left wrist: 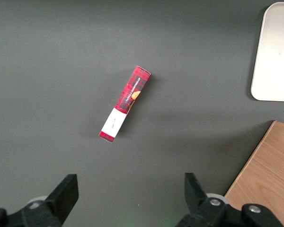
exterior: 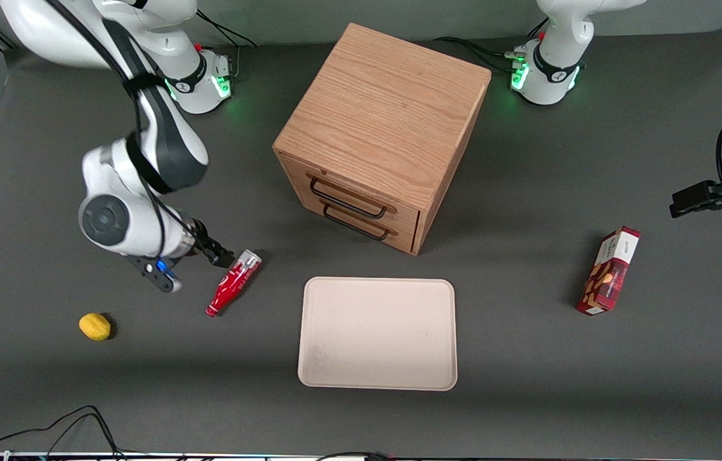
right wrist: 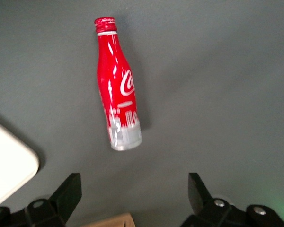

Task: Place coke bottle on tray
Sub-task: 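Move the open right gripper down over the red Coca-Cola bottle, then close the right gripper around the bottle's body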

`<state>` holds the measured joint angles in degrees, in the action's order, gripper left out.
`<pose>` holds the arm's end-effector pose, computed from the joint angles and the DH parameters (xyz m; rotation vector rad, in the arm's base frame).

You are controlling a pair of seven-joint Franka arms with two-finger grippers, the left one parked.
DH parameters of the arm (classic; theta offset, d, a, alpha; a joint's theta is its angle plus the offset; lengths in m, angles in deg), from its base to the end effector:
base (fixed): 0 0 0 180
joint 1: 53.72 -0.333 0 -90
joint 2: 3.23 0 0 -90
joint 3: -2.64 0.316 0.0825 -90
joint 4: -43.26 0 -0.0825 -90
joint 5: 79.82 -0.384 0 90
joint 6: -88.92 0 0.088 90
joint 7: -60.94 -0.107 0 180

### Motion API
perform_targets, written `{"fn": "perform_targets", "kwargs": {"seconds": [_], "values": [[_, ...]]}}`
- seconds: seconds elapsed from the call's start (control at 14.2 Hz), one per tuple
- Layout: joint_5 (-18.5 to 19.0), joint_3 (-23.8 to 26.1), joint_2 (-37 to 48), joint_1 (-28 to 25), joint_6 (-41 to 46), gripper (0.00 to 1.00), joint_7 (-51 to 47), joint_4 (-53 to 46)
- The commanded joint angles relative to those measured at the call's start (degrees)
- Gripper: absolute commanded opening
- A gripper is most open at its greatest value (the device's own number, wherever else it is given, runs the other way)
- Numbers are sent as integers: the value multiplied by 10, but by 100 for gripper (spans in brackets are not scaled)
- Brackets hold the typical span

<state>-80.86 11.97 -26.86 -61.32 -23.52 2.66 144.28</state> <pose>0.6031 0.1769 0.3190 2.8566 -1.1031 -0.3304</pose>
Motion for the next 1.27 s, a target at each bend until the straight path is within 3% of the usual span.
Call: {"fn": "perform_targets", "kwargs": {"seconds": [0.0,0.35,1.2], "values": [[27,1,-29,3,-51,100,-18,5],[39,-7,-69,5,-156,100,-25,37],[40,-16,-124,6,-257,100,-25,45]]}}
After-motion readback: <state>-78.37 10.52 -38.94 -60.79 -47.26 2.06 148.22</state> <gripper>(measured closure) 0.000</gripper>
